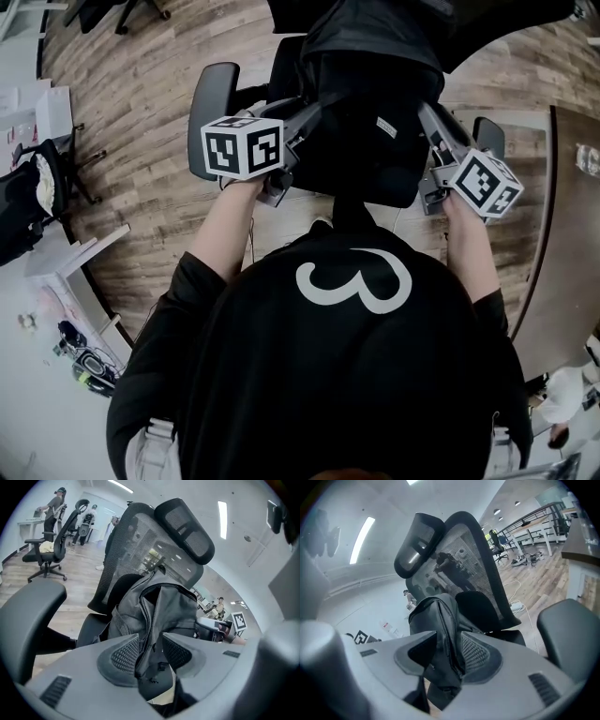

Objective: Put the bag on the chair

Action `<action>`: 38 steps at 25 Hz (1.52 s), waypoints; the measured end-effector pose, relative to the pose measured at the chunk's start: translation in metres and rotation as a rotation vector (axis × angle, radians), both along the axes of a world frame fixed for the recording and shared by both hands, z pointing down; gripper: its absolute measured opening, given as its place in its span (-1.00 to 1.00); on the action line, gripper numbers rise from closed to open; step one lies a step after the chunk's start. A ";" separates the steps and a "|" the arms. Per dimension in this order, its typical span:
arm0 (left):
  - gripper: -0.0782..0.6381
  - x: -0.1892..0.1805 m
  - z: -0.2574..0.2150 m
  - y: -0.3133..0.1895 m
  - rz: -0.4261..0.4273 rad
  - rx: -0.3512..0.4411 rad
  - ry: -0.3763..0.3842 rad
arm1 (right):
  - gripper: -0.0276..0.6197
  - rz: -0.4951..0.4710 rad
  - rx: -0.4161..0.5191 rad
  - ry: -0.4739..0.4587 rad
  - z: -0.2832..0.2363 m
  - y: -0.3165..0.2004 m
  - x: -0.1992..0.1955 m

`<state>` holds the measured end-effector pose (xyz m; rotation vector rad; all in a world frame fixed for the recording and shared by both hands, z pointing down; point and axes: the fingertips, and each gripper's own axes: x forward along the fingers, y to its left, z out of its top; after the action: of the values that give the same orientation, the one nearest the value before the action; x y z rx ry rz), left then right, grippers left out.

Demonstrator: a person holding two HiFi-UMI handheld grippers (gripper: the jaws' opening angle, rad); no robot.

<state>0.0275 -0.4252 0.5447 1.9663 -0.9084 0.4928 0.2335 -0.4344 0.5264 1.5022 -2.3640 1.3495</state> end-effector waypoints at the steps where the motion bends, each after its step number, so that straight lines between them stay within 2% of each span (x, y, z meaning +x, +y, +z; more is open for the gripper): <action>1: -0.37 -0.002 -0.001 0.005 0.000 -0.004 0.005 | -0.41 0.012 0.004 0.012 -0.004 0.004 0.002; 6: -0.37 -0.011 -0.009 0.028 -0.003 0.006 0.019 | -0.41 0.023 0.041 -0.012 -0.023 0.028 -0.003; 9: -0.37 -0.014 -0.021 0.046 0.012 0.014 0.029 | -0.41 -0.032 0.038 -0.045 -0.032 0.049 -0.021; 13: -0.37 -0.014 -0.051 0.076 0.050 0.034 0.080 | -0.42 -0.115 0.072 -0.076 -0.053 0.079 -0.050; 15: -0.37 -0.015 -0.065 0.090 0.066 0.054 0.094 | -0.51 -0.152 0.104 -0.088 -0.067 0.095 -0.063; 20: -0.49 -0.019 -0.096 0.128 0.098 0.085 0.138 | -0.57 -0.217 0.178 -0.023 -0.098 0.137 -0.087; 24: -0.56 -0.018 -0.127 0.161 0.155 0.157 0.153 | -0.68 -0.256 0.239 -0.006 -0.123 0.173 -0.102; 30: -0.66 -0.019 -0.162 0.205 0.191 0.237 0.205 | -0.79 -0.264 0.277 -0.069 -0.143 0.225 -0.116; 34: -0.69 -0.021 -0.173 0.232 0.210 0.276 0.192 | -0.84 -0.280 0.274 -0.154 -0.154 0.258 -0.130; 38: -0.71 -0.021 -0.188 0.255 0.226 0.313 0.197 | -0.84 -0.299 0.314 -0.127 -0.171 0.279 -0.137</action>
<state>0.0065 -0.1702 0.3565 2.3715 -0.6723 0.2868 0.0961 -0.1555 0.3556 1.0763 -2.8460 1.0750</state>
